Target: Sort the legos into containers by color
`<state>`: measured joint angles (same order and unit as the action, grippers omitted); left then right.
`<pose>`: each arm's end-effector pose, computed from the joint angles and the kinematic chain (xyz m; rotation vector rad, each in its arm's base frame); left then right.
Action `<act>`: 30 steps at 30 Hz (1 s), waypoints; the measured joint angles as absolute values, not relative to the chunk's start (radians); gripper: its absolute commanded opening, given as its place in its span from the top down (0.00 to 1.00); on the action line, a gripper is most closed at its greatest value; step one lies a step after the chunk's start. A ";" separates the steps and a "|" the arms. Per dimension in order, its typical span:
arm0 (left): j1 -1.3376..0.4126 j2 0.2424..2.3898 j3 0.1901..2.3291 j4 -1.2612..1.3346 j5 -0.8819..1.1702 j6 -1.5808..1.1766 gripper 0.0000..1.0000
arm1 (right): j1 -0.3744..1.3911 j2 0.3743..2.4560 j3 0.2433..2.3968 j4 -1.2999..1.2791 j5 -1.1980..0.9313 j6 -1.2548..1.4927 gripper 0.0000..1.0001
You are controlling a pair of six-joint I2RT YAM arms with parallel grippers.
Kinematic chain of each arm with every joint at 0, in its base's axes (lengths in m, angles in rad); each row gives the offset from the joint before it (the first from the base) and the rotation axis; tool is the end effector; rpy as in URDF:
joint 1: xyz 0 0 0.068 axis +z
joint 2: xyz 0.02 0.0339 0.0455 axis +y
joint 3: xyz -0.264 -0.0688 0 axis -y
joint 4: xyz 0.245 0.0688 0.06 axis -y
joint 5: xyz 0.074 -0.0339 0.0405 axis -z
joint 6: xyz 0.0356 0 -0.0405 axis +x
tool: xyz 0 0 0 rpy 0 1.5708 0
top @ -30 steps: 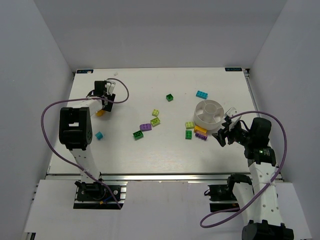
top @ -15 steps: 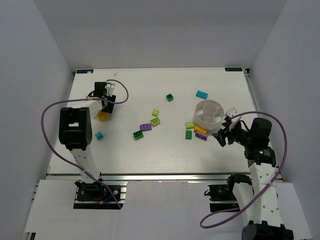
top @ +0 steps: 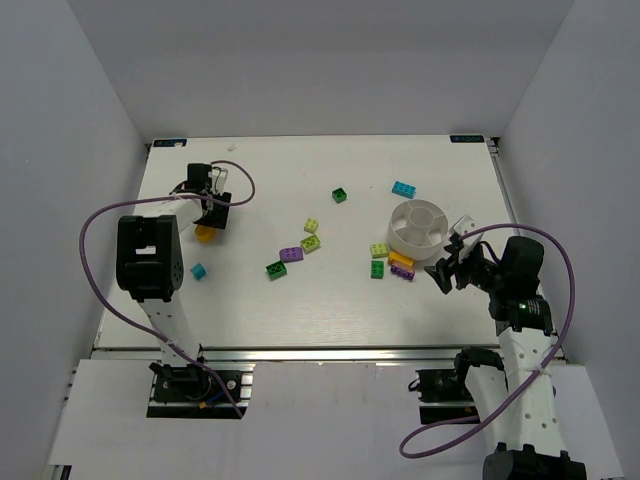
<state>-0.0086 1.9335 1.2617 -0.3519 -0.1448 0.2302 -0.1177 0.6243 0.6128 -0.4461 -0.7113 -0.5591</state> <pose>0.3996 0.0017 0.1615 0.2573 2.5888 0.2682 0.1438 0.0064 0.2804 -0.8319 1.7318 0.2692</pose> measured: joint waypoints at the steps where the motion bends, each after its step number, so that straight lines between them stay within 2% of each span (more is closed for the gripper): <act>1: -0.008 1.934 1.263 -0.358 -0.141 0.222 0.25 | -0.118 0.622 0.613 -0.447 -0.711 -0.559 0.28; 4: -0.008 1.934 1.263 -0.366 -0.138 0.205 0.29 | -0.118 0.617 0.613 -0.446 -0.711 -0.559 0.28; 7: -0.008 1.934 1.268 -0.383 -0.131 0.194 0.38 | -0.118 0.614 0.613 -0.446 -0.711 -0.559 0.28; 11: -0.009 1.937 1.276 -0.406 -0.131 0.181 0.64 | -0.118 0.614 0.613 -0.446 -0.711 -0.559 0.28; 14: -0.009 1.941 1.291 -0.433 -0.131 0.168 0.75 | -0.118 0.614 0.612 -0.446 -0.711 -0.559 0.28; 15: -0.009 1.941 1.296 -0.445 -0.128 0.162 0.83 | -0.118 0.614 0.612 -0.446 -0.711 -0.559 0.28; 19: -0.017 1.934 1.307 -0.490 -0.058 0.129 0.94 | -0.118 0.615 0.612 -0.442 -0.710 -0.554 0.31; 22: -0.035 1.873 1.270 -0.458 0.119 0.073 0.94 | -0.118 0.620 0.612 -0.432 -0.704 -0.539 0.42; 23: -0.047 1.824 1.231 -0.419 0.197 0.046 0.94 | -0.118 0.624 0.612 -0.425 -0.700 -0.531 0.51; 25: -0.081 1.717 1.159 -0.342 0.331 -0.014 0.94 | -0.118 0.632 0.612 -0.413 -0.693 -0.520 0.64; 26: -0.104 1.663 1.122 -0.281 0.396 -0.044 0.94 | -0.118 0.638 0.612 -0.409 -0.687 -0.509 0.80; 28: -0.167 1.569 1.076 -0.165 0.508 -0.104 0.94 | -0.118 0.648 0.611 -0.394 -0.677 -0.500 0.97; 30: -0.229 1.518 1.060 -0.039 0.593 -0.157 0.94 | -0.118 0.658 0.611 -0.384 -0.662 -0.479 1.00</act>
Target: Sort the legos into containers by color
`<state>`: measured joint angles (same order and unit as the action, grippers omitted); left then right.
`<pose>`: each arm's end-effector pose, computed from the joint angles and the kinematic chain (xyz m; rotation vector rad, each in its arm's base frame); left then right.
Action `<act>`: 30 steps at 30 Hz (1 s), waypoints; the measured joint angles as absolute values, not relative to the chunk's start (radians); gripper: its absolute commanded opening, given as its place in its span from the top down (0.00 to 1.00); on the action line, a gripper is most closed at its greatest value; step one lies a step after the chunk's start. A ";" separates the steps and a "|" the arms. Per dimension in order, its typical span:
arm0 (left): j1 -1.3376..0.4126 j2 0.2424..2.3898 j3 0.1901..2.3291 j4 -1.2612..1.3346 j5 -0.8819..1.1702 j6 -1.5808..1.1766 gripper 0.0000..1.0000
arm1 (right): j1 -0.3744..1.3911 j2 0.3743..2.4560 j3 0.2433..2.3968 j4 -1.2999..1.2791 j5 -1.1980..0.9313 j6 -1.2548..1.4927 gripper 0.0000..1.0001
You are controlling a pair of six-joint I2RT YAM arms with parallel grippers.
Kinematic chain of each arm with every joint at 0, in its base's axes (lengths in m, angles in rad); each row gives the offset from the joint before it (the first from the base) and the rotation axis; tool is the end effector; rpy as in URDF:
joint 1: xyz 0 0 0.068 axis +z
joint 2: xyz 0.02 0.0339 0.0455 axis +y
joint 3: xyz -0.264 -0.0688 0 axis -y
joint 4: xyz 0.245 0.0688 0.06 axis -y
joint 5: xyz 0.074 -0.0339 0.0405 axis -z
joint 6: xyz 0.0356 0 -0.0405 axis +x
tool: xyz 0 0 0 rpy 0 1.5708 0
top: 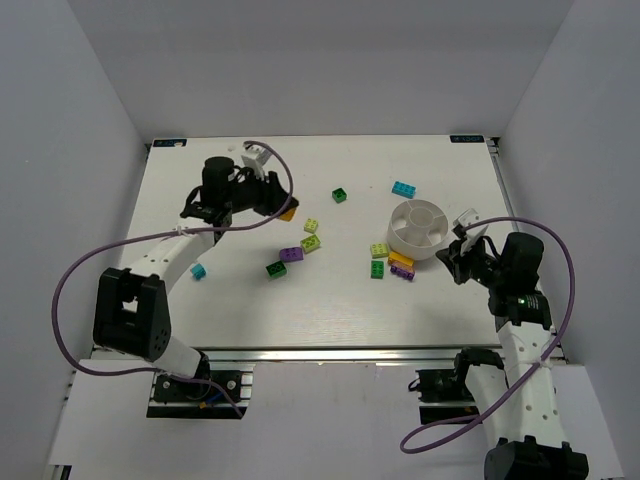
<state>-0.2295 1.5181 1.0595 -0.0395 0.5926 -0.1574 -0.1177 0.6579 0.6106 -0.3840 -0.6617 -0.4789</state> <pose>0.3298 -0.0975 0.2730 0.4457 2.0352 -0.8484 0.1529 0.0039 0.2806 -0.7410 1.7664 0.2620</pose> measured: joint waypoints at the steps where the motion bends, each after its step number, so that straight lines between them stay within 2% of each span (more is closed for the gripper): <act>1: -0.243 1.511 1.059 0.030 0.631 -0.187 0.94 | -0.118 0.661 0.610 -0.381 -0.654 -0.470 1.00; 7: -0.415 1.557 1.053 0.395 0.737 -0.349 0.94 | -0.118 0.663 0.609 -0.324 -0.554 -0.387 1.00; 12: -0.519 1.722 1.087 0.639 0.740 -0.439 0.93 | -0.124 0.663 0.609 -0.281 -0.455 -0.326 1.00; 20: -0.593 2.090 1.408 0.851 0.751 -0.517 0.90 | -0.142 0.669 0.607 -0.258 -0.398 -0.295 1.00; 30: -0.607 2.394 1.760 0.965 0.836 -0.606 0.84 | -0.148 0.675 0.606 -0.258 -0.398 -0.296 1.00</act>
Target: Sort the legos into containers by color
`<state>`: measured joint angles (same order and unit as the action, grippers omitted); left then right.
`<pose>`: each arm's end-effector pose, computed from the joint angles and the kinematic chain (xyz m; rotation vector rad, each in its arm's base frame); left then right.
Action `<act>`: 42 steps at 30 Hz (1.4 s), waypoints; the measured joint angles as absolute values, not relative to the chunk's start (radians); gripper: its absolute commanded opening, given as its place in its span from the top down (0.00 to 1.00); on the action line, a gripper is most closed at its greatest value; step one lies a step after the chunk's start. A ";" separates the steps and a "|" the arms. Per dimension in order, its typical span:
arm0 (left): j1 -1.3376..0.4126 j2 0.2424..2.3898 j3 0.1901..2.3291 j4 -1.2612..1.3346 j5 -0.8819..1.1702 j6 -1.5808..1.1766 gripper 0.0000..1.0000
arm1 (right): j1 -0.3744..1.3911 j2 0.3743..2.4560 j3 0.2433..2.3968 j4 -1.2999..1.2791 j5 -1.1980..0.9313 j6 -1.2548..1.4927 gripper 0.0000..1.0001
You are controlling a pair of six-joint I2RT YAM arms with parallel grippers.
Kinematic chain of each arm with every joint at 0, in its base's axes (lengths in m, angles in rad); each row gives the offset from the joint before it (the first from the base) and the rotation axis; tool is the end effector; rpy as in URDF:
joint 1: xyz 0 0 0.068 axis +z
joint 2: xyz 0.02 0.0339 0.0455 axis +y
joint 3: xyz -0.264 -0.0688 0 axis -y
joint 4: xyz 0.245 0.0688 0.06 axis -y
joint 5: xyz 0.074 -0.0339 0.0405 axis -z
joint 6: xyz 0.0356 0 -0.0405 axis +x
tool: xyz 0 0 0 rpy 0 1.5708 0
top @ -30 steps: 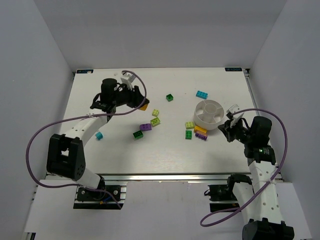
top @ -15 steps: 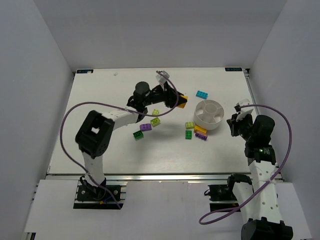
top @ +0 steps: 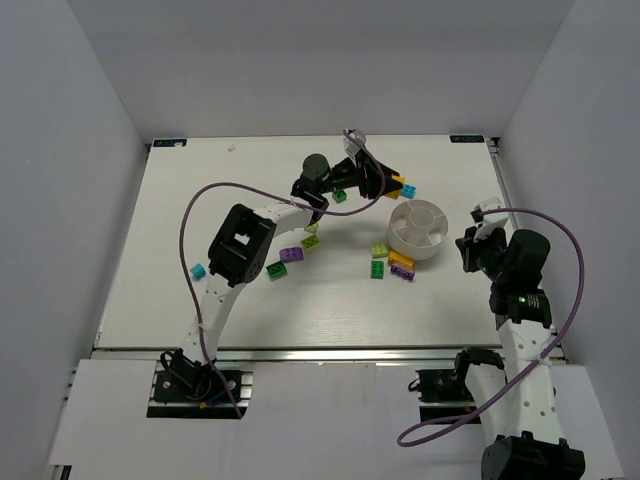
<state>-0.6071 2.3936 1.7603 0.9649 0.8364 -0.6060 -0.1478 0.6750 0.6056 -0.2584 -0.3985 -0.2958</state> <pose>0.4277 -0.3292 0.2283 0.8085 1.2961 -1.5095 0.1638 -0.0104 0.2870 -0.4043 1.8285 0.0731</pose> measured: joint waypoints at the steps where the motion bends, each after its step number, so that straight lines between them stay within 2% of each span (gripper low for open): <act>1: -0.607 2.421 1.790 0.966 0.848 -0.614 0.83 | -0.149 0.675 0.606 -0.258 -0.398 -0.296 1.00; 22: -0.650 2.559 1.911 0.954 0.921 -0.674 0.71 | -0.151 0.665 0.606 -0.259 -0.399 -0.297 1.00; 26: -0.651 2.589 1.934 0.932 0.917 -0.675 0.64 | -0.151 0.661 0.606 -0.259 -0.400 -0.298 1.00; 29: -0.650 2.603 1.953 0.924 0.912 -0.677 0.53 | -0.151 0.660 0.606 -0.259 -0.402 -0.299 1.00; 30: -0.651 2.606 1.956 0.923 0.909 -0.678 0.39 | -0.151 0.660 0.606 -0.259 -0.402 -0.299 1.00; 31: -0.651 2.608 1.958 0.923 0.907 -0.678 0.36 | -0.151 0.660 0.606 -0.259 -0.403 -0.299 1.00; 36: -0.651 2.611 1.958 0.917 0.902 -0.680 0.28 | -0.151 0.660 0.606 -0.259 -0.403 -0.299 1.00; 42: -0.651 2.611 1.958 0.912 0.897 -0.677 0.27 | -0.151 0.660 0.606 -0.259 -0.408 -0.302 1.00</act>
<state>-0.6506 2.6106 1.9575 0.9115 0.8970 -0.6773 -0.1513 0.6601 0.6056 -0.2588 -0.4080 -0.3023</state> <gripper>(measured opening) 0.725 0.014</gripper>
